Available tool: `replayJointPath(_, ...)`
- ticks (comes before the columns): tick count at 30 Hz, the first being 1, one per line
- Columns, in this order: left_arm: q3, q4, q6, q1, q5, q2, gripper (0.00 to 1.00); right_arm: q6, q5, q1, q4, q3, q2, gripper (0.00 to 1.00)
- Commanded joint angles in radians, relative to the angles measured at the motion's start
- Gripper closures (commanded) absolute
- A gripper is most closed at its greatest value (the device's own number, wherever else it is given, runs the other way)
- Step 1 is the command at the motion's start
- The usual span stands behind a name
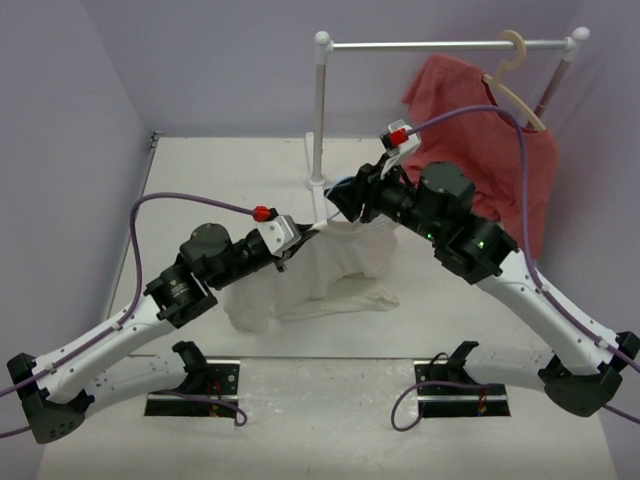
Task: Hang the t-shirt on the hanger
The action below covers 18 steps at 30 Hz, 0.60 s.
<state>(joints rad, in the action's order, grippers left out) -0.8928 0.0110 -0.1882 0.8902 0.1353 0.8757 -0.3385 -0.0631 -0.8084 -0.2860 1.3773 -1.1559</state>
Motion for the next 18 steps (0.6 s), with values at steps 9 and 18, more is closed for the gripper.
replayJointPath(9,-0.021,-0.023,0.065,-0.004,-0.085,-0.089,0.84,-0.027,0.372,-0.012,0.161,-0.127,0.133,1.00)
replayJointPath(18,0.063,0.073,0.079,-0.004,-0.200,-0.224,0.44,0.024,0.403,-0.012,0.114,-0.076,0.199,1.00)
